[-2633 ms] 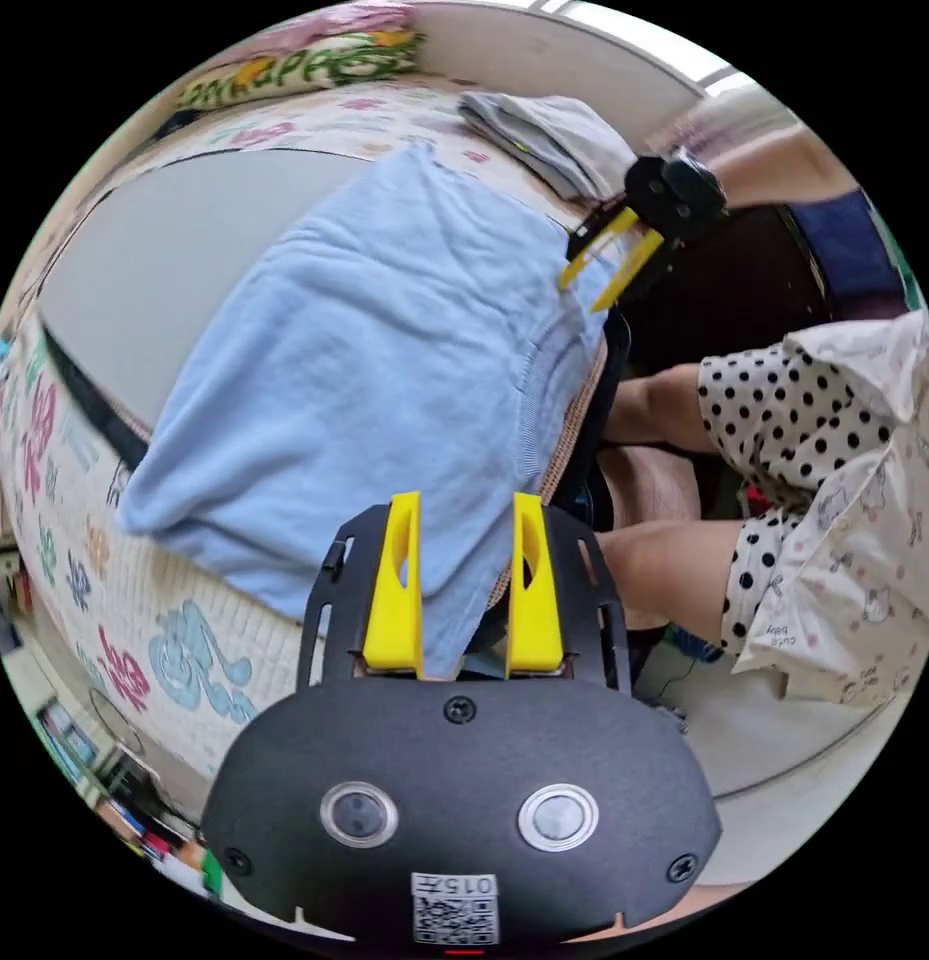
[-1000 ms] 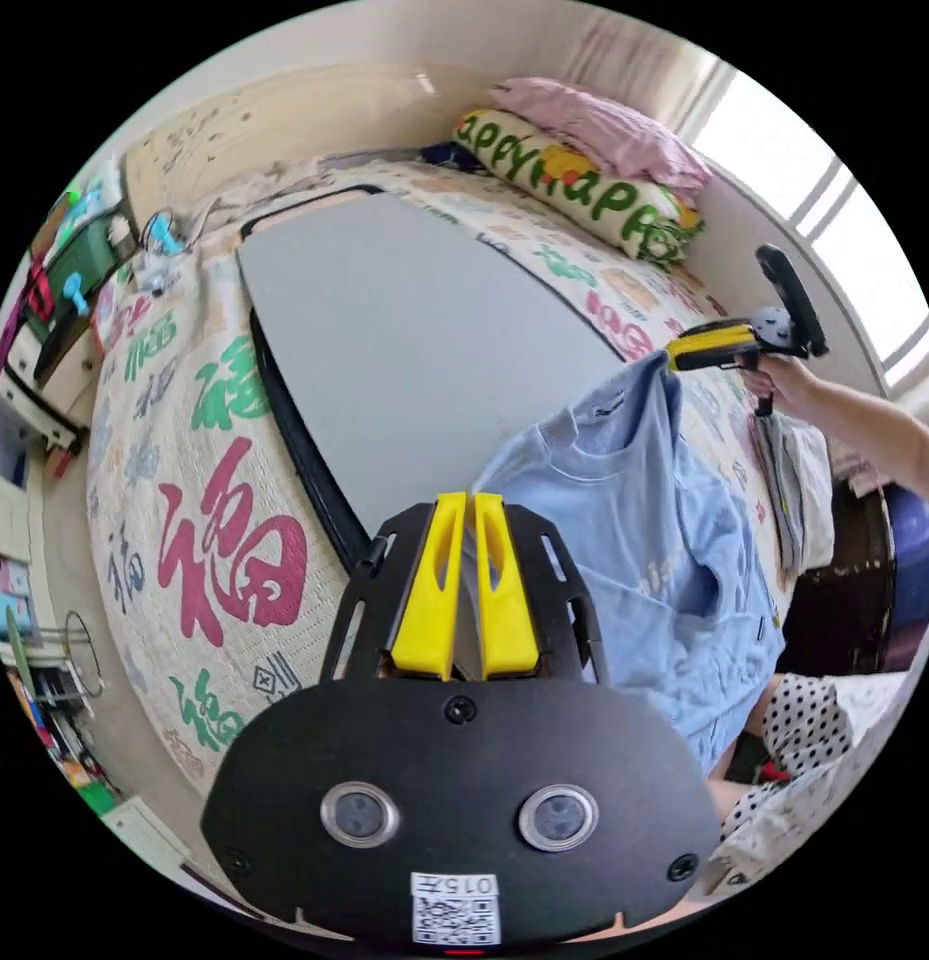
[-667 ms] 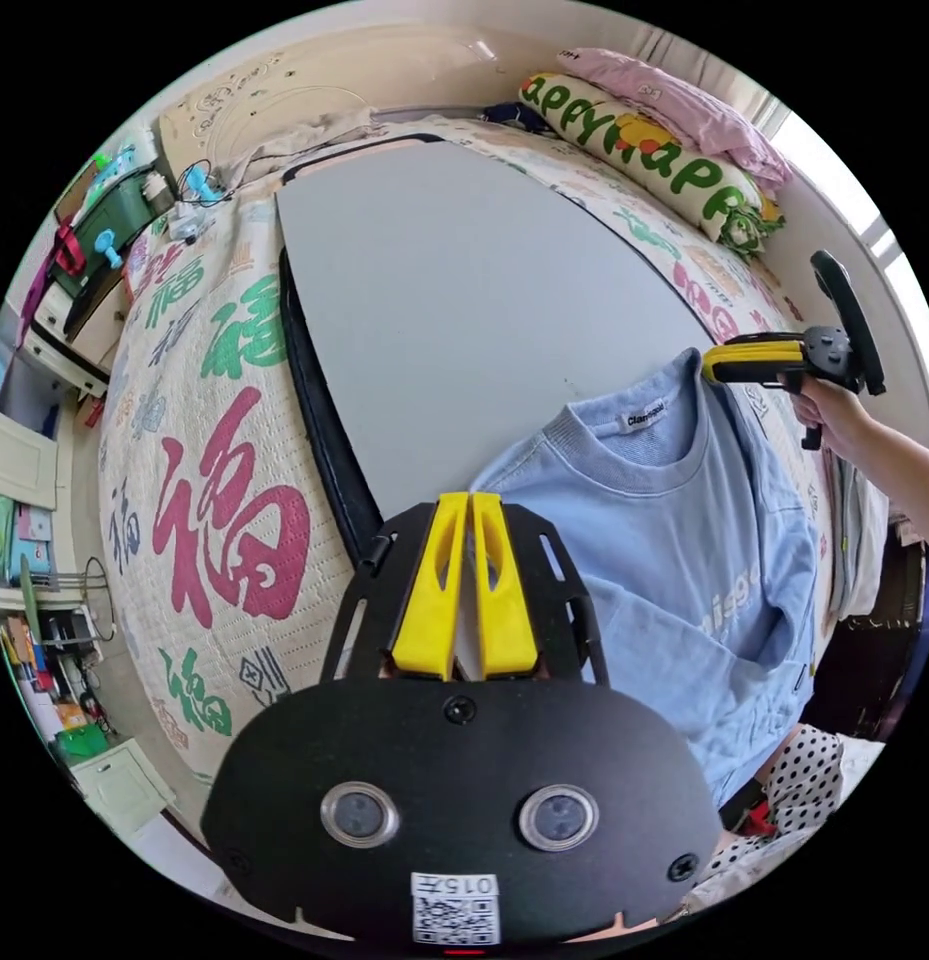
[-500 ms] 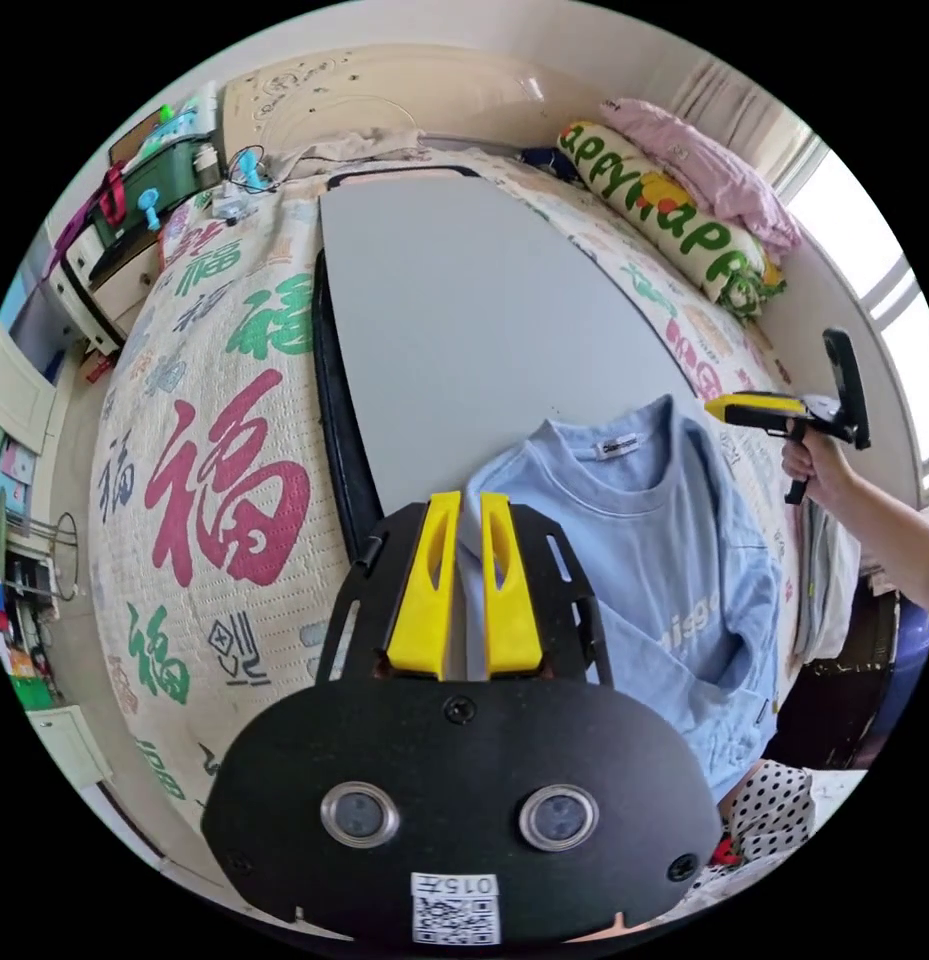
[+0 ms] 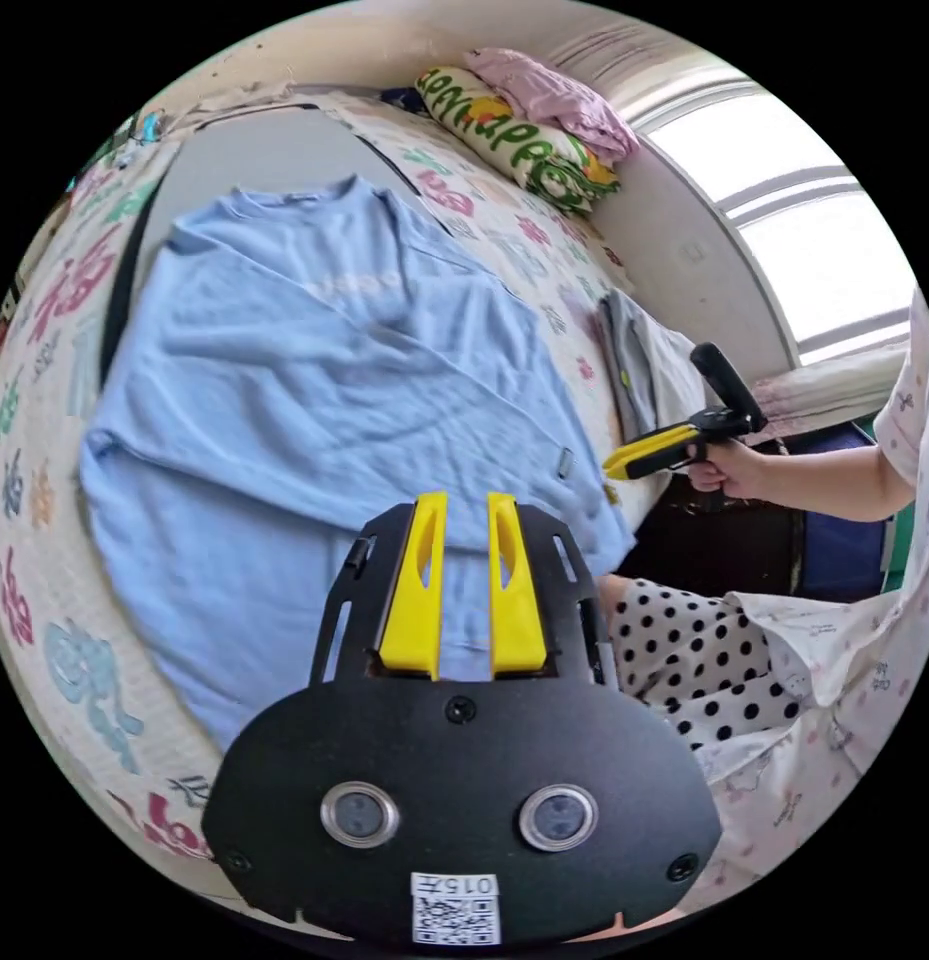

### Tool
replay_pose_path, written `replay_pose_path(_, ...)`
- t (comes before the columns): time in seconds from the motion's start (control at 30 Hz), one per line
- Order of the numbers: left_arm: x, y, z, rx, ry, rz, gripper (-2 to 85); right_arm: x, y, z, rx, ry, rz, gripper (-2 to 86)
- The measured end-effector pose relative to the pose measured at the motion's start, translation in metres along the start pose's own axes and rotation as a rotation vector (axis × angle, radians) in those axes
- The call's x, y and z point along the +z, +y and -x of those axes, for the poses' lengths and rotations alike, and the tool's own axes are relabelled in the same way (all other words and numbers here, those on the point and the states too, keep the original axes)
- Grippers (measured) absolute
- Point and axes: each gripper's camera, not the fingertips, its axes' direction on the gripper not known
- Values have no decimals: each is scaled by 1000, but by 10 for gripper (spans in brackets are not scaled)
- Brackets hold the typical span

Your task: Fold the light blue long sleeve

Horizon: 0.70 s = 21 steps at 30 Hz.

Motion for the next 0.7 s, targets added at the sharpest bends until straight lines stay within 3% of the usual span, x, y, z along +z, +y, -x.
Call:
replay_pose_path(0.3,56,-10,-141,38,83,67,108,-9,25,2,7,-98,-31,23)
replay_pose_path(0.5,33,-30,-190,25,-62,-29,163,-62,34,60,-126,-300,-131,9)
replay_pose_path(0.6,17,-41,-200,-6,-104,-55,137,-76,24,104,-193,-429,-170,8)
replay_pose_path(0.7,-17,-51,-188,-123,-130,-123,69,-79,12,161,-291,-427,-178,9)
